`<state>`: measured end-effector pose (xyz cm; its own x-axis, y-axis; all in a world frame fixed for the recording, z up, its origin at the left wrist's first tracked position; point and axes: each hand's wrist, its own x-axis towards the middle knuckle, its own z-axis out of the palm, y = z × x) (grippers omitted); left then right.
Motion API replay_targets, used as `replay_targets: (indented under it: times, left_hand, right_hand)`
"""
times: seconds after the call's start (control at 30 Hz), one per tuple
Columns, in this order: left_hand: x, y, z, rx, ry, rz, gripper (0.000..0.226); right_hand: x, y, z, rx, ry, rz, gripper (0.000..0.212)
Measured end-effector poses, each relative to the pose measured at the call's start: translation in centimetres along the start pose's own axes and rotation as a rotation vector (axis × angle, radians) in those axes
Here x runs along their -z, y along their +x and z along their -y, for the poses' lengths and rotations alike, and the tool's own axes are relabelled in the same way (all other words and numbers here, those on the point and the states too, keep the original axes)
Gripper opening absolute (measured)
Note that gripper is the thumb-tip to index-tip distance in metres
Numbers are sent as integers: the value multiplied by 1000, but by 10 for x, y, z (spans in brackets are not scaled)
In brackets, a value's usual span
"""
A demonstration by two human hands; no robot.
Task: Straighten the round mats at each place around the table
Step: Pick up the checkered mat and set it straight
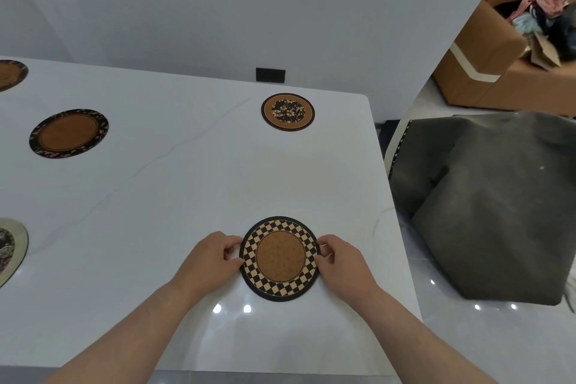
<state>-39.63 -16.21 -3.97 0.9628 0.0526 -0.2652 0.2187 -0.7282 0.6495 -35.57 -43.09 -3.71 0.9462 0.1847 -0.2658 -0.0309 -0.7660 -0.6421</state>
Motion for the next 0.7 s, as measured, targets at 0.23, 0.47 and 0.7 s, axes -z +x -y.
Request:
replay_targets:
  times: [0.23, 0.47, 0.7]
  left_hand:
    - [-3, 2, 18, -146, 511, 143, 124]
    - [-12, 4, 17, -100, 480, 33, 115]
    - [-11, 4, 14, -65, 456, 33, 115]
  right_hand:
    - [13, 5, -24, 178, -504, 209, 112]
    - [11, 10, -29, 193, -485, 150, 104]
    - [9, 8, -34, 203, -491, 171, 98]
